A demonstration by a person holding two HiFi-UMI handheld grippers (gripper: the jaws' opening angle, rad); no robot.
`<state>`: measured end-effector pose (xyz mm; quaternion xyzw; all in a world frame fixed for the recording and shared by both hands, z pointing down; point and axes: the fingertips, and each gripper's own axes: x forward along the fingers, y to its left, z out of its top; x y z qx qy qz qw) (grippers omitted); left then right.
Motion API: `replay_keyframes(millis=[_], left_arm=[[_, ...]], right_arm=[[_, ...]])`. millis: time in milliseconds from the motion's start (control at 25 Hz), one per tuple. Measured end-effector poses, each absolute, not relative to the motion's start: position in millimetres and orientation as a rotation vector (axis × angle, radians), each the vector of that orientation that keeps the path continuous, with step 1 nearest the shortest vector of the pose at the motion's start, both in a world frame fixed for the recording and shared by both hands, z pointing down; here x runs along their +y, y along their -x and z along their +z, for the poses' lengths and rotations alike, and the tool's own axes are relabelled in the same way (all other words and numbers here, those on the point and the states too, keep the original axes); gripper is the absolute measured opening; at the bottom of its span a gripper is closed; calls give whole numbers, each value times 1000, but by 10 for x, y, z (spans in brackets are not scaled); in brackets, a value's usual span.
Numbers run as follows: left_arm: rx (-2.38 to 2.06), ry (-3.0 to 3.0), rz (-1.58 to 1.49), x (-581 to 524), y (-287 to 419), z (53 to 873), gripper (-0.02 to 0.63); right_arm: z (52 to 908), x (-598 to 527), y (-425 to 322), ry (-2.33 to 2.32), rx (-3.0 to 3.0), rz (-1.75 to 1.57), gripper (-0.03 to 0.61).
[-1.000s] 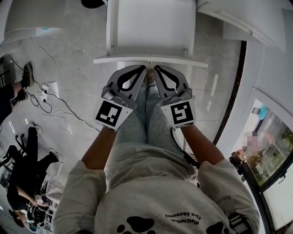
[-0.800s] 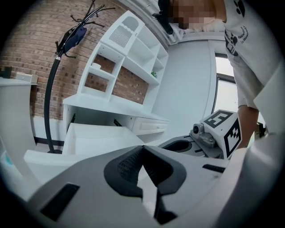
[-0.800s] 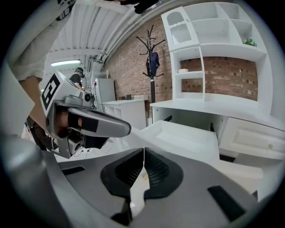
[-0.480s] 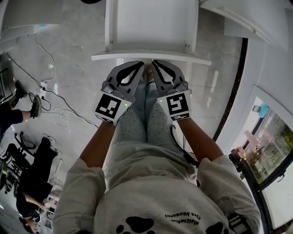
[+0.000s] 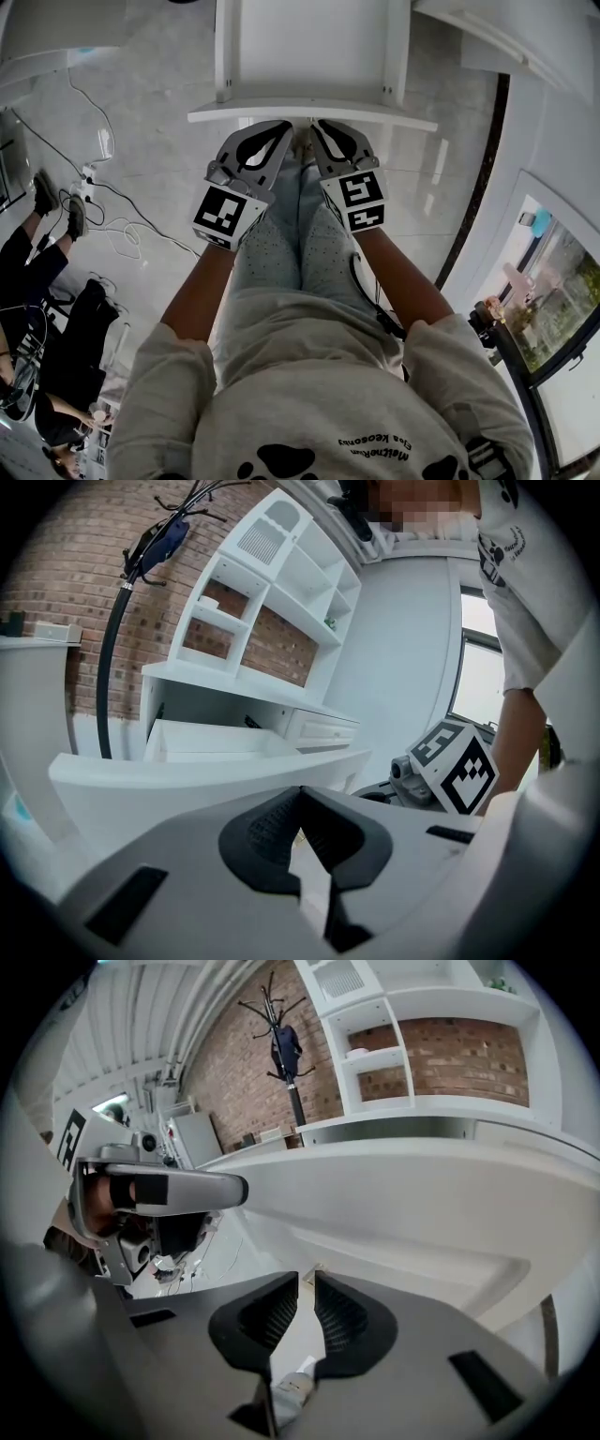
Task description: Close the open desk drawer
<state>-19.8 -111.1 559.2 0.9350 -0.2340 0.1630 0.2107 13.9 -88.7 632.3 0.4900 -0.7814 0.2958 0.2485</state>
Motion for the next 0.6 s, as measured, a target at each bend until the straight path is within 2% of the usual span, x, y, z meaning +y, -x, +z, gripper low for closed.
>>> replay_keyframes(millis=[120,600], left_arm=[[-647,-2600,449,-1129,201,5604,18],[-618,-2597,454,-1155,274,5688,18]], right_arm=[[6412,-908,-112,-1364,-2094,890,130],[6684,-1093,-125,-1543,-1900,1150,137]])
